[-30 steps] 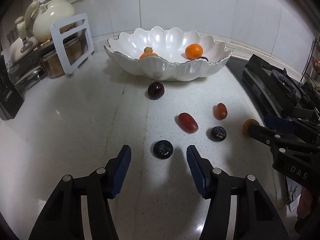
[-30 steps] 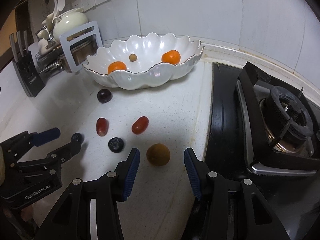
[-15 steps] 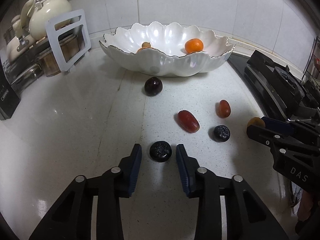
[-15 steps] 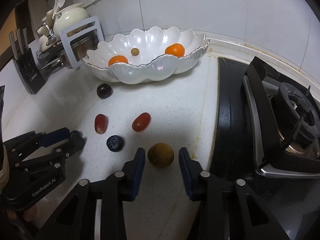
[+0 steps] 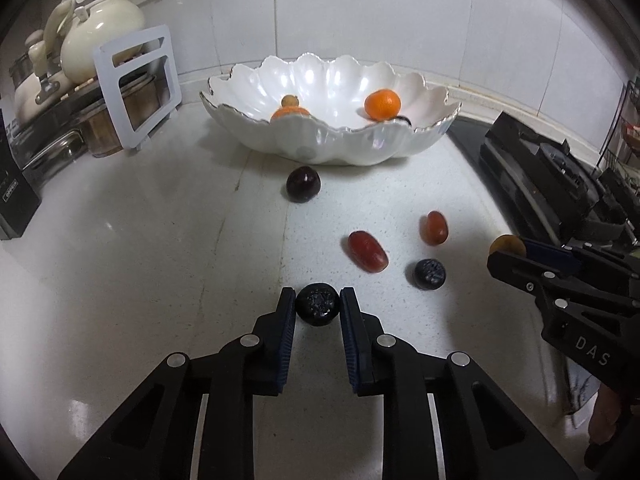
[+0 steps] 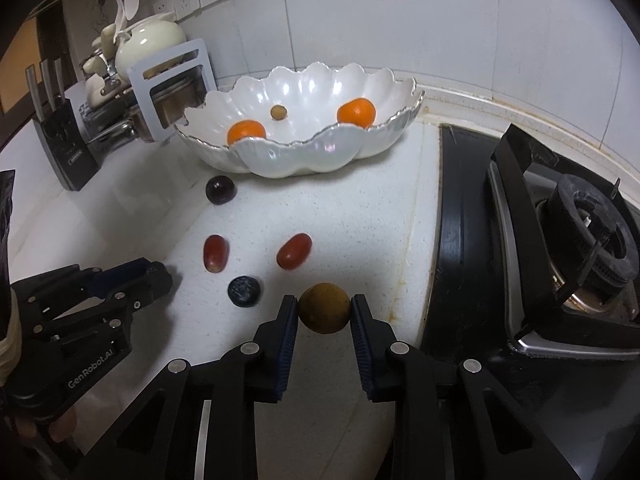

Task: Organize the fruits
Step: 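Close the left tool on the blueberry while the right tool grasps the brown fruit, then lift and carry the blueberry and the brown fruit over the white bowl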

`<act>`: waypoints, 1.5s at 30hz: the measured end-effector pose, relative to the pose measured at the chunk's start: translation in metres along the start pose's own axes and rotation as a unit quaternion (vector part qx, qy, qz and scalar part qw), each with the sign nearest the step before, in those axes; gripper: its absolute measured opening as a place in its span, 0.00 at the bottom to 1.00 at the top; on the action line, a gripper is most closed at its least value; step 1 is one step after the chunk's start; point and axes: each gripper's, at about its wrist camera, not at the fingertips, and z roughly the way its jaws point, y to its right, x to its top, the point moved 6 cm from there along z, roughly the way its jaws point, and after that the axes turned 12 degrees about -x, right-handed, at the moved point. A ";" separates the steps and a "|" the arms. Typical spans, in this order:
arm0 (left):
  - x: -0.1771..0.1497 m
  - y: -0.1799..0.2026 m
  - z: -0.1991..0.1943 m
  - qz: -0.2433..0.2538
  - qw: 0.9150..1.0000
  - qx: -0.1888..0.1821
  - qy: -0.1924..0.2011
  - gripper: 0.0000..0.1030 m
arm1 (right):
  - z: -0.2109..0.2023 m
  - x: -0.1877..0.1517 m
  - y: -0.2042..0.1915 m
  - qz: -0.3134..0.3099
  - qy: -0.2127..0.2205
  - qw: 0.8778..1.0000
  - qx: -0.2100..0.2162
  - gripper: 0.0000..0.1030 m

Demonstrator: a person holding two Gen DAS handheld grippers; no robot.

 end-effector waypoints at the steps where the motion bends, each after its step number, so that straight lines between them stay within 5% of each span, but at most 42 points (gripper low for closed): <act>1: 0.002 0.001 -0.004 0.000 1.000 -0.001 0.004 0.22 | -0.002 0.001 0.000 0.001 0.002 1.000 0.000 0.28; 26: 0.050 0.011 -0.085 0.014 0.995 -0.011 0.103 0.22 | -0.078 0.049 -0.001 0.013 0.102 0.995 0.015 0.28; 45: 0.117 0.001 -0.105 0.023 0.987 -0.009 0.161 0.22 | -0.094 0.120 -0.004 0.029 0.170 0.985 0.016 0.28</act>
